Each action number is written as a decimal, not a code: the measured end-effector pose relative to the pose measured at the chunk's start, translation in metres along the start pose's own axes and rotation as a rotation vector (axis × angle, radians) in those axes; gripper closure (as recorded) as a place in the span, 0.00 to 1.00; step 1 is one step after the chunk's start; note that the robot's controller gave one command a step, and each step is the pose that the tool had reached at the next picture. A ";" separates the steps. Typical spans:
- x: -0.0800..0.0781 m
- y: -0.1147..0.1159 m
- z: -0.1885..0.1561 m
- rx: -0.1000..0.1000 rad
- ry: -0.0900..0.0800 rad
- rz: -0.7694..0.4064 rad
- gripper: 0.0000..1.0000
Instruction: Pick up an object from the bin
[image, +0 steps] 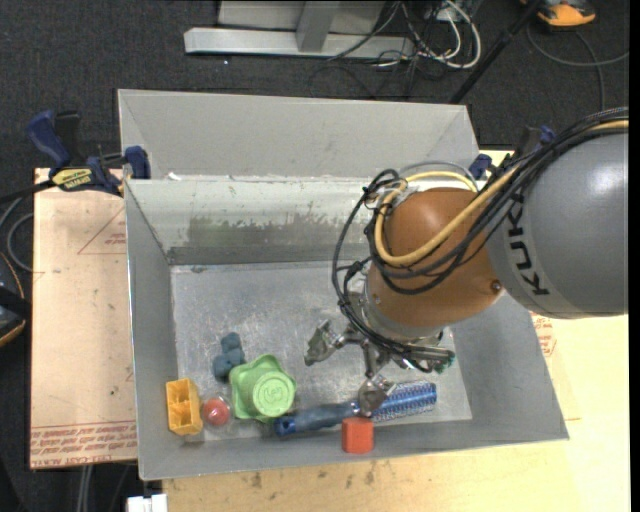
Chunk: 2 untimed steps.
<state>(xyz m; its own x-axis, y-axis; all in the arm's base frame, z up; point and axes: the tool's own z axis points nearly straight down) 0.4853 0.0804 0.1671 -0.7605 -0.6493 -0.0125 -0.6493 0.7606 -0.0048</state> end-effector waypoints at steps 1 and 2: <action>0.063 -0.089 0.092 -0.001 -0.003 -0.125 0.00; 0.061 -0.089 0.090 0.004 -0.004 -0.128 1.00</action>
Offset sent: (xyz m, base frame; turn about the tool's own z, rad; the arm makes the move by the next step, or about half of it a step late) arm 0.0062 -0.1101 -0.0971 -0.1304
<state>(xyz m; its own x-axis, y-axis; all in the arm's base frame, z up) 0.4978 -0.0268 0.0764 -0.6710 -0.7413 -0.0152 -0.7413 0.6711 -0.0102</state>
